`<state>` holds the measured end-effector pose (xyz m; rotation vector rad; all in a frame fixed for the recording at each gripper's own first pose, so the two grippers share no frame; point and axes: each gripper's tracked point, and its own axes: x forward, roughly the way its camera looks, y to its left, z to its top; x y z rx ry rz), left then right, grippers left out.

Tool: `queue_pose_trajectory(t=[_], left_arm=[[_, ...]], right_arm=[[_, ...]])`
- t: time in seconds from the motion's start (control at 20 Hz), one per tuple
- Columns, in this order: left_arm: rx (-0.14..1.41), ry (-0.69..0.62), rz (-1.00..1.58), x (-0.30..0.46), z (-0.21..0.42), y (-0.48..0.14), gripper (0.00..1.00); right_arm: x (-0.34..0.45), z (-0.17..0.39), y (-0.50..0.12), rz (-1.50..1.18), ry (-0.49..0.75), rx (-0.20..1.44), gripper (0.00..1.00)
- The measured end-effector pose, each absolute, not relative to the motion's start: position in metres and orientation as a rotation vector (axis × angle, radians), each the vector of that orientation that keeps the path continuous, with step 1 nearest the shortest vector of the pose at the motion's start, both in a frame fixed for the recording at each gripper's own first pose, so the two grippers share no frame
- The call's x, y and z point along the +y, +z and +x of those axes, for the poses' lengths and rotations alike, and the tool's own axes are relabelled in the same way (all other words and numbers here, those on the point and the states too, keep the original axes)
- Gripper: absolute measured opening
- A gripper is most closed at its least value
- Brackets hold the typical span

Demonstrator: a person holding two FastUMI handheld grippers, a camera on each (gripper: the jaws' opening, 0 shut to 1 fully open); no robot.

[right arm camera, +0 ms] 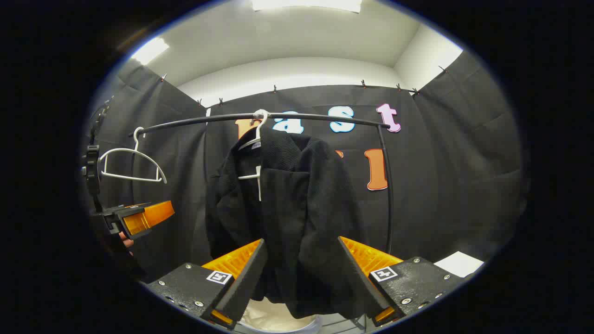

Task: Grasp the clothes on the hanger with both hands and then place them into the laundry hamper below.

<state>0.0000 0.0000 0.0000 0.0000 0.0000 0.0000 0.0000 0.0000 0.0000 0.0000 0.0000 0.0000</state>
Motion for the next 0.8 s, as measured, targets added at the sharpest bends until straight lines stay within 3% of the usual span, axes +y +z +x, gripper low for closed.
queue_pose_trajectory(t=[0.1, 0.3, 0.35, 0.45, 0.65, 0.7, 0.8], left_arm=[[0.000, 0.013, 0.002, 0.011, -0.004, -0.001, 0.93], [0.011, 0.022, -0.009, 0.020, -0.009, -0.007, 0.97], [0.014, 0.022, -0.008, 0.021, -0.010, -0.009, 0.93], [0.012, 0.029, -0.002, 0.022, -0.010, -0.010, 0.96], [0.013, 0.033, -0.002, 0.021, -0.007, -0.013, 0.93], [0.012, 0.033, 0.000, 0.022, -0.005, -0.013, 1.00], [0.007, 0.033, 0.005, 0.021, -0.005, -0.012, 0.96]], right_arm=[[0.004, 0.001, -0.002, -0.009, -0.002, 0.007, 0.93], [0.008, 0.008, -0.002, -0.019, 0.006, 0.010, 0.93], [0.009, 0.009, -0.003, -0.019, 0.007, 0.012, 0.93], [0.008, 0.012, -0.005, -0.018, 0.009, 0.013, 0.93], [0.005, 0.014, -0.011, -0.018, 0.010, 0.023, 0.93], [0.004, 0.014, -0.012, -0.020, 0.008, 0.023, 0.93], [0.003, 0.013, -0.012, -0.024, 0.006, 0.021, 0.93]])
